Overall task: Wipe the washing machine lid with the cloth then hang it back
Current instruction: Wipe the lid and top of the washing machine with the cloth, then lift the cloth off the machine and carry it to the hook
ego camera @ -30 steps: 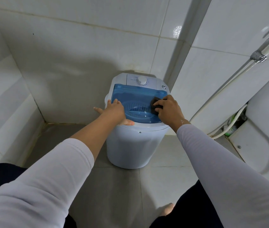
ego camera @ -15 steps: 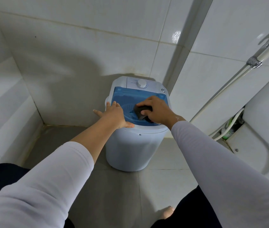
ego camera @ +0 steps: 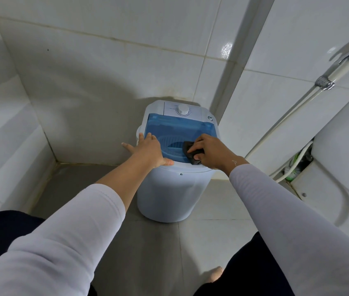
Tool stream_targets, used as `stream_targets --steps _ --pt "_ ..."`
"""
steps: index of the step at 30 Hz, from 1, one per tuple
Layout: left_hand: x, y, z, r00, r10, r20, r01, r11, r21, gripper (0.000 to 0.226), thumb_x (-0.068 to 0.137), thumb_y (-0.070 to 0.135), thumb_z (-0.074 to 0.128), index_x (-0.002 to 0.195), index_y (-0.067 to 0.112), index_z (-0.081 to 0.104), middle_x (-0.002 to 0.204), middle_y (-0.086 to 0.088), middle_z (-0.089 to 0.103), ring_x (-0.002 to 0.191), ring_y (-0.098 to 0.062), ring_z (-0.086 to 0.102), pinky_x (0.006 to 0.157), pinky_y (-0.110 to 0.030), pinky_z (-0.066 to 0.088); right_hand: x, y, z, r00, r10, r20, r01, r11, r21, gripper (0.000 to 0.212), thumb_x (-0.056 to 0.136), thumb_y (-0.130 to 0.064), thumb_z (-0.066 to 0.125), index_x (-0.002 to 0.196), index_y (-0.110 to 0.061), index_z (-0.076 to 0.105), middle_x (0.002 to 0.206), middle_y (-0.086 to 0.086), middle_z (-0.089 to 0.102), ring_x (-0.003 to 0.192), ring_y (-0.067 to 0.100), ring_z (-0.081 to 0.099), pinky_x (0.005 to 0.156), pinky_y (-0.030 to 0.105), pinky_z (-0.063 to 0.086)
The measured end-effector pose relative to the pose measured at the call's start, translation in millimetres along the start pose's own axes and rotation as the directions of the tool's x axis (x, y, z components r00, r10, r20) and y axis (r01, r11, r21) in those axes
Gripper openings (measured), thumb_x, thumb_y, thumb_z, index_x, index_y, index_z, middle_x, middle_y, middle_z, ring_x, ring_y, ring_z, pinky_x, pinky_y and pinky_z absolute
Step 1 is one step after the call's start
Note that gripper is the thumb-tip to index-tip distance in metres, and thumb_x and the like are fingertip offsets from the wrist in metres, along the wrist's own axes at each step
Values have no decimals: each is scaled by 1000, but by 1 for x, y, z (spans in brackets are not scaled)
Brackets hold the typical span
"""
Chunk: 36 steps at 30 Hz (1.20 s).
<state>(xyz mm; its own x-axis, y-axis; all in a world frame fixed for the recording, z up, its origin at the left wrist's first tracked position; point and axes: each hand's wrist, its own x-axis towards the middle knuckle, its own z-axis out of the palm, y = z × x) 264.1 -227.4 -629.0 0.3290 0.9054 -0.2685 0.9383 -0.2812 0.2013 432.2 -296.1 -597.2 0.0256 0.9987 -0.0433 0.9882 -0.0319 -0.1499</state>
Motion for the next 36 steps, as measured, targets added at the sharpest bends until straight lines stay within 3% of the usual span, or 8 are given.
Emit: stream_targets --steps 10,15,18,20,24,27,32,36 --pt "-14 4 3 995 51 -85 -53 999 -13 95 82 59 57 153 16 11 162 -1 6 151 -24 -4 108 -73 9 -24 14 -18 990 122 74 -112 987 -119 33 87 -13 60 119 -15 66 124 10 57 110 27 56 92 26 44" --pt "-19 6 -8 970 193 -148 -220 955 -198 70 93 41 53 152 27 19 163 3 3 151 -22 -6 115 -65 8 -23 -4 -31 994 85 -65 -67 967 246 31 85 -13 61 114 -19 69 111 1 62 104 18 55 88 22 37" --pt "-16 4 -19 946 265 -185 -315 886 -340 63 95 34 52 151 27 23 163 5 7 151 -22 -3 121 -49 10 -20 -21 -36 992 78 -100 -9 832 555 34 84 -4 58 115 -16 68 111 3 61 105 17 54 92 25 43" --pt "-13 1 -26 941 270 -203 -332 852 -405 58 96 28 53 149 28 29 162 6 11 151 -21 1 121 -45 10 -16 -30 -37 990 55 -130 39 777 628 36 84 -2 58 116 -15 67 115 4 61 106 17 54 90 22 44" --pt "-6 -12 -31 942 229 -245 -316 853 -415 35 92 22 59 126 25 57 158 6 27 149 -21 17 119 -49 17 -6 -40 -30 987 -35 -154 113 837 535 37 83 -1 58 116 -15 66 97 -8 57 99 11 50 92 28 44" --pt "-7 -19 -24 948 191 -255 -280 882 -380 21 87 23 63 108 23 66 150 9 42 141 -22 34 113 -48 27 -2 -39 -17 991 -91 -100 122 917 379 37 80 -8 64 115 -19 67 101 -4 56 98 10 48 93 27 41" --pt "-10 -22 -13 966 111 -232 -197 900 -389 24 88 21 61 113 21 64 129 -1 61 121 -26 52 104 -45 38 1 -37 -4 997 -34 -63 59 899 434 32 84 -27 65 116 -23 65 114 -1 61 106 13 53 93 24 38" --pt "-10 -30 -14 974 115 -196 -186 902 -390 29 88 19 58 117 22 59 126 -4 60 118 -28 52 104 -48 40 8 -39 -1 998 43 -41 -19 885 466 44 88 -31 60 131 -23 52 121 6 63 113 19 55 98 27 37"
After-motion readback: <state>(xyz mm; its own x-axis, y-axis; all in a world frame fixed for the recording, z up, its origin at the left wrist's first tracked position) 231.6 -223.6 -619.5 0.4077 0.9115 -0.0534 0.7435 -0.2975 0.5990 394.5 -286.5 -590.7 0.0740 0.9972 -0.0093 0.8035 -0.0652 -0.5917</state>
